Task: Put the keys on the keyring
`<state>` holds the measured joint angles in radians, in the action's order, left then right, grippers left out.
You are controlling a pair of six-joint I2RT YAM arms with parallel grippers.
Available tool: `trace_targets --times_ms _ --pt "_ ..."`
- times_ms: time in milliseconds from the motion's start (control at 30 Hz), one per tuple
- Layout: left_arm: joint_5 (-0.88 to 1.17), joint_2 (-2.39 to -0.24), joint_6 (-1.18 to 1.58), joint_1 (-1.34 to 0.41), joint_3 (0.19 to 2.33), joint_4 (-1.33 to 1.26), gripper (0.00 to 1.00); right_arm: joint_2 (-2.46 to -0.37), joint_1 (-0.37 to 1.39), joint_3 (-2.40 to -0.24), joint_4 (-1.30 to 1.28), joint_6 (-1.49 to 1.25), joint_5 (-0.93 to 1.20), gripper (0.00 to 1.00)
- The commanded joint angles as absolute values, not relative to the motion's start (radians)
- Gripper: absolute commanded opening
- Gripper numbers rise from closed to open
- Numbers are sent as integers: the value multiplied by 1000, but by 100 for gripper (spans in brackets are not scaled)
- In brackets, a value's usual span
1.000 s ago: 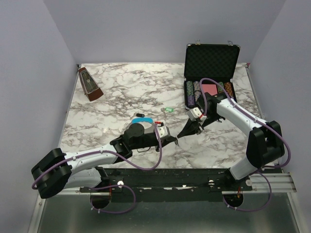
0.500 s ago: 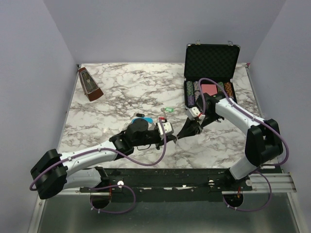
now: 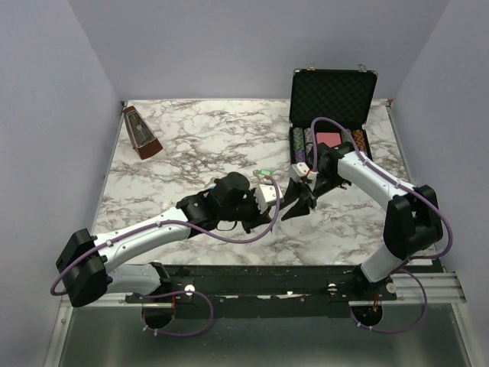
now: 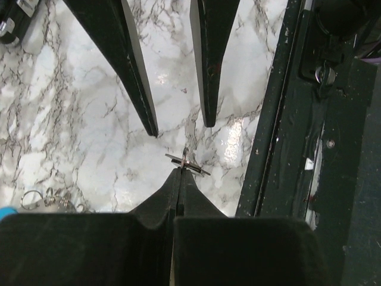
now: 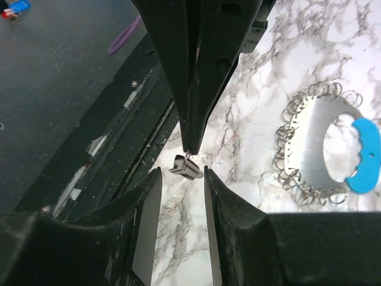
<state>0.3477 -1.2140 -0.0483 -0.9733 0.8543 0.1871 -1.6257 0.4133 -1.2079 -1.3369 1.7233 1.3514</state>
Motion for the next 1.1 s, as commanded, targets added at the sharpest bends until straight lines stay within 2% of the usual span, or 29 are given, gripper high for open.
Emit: trace_targets --times_ms 0,633,900,1067 --pt "333 -1232 -23 -963 925 310 0 -1626 422 -1235 -1336 1602 1327 43" --pt "368 -1316 44 -953 1034 388 0 -1641 469 -1216 -1178 1393 1325 41" --pt "367 -1296 67 -946 1017 365 0 -1658 489 -1213 -1129 1327 1302 35" --pt "364 -1293 75 -943 1011 370 0 -1658 492 -1215 -1127 1321 1299 25"
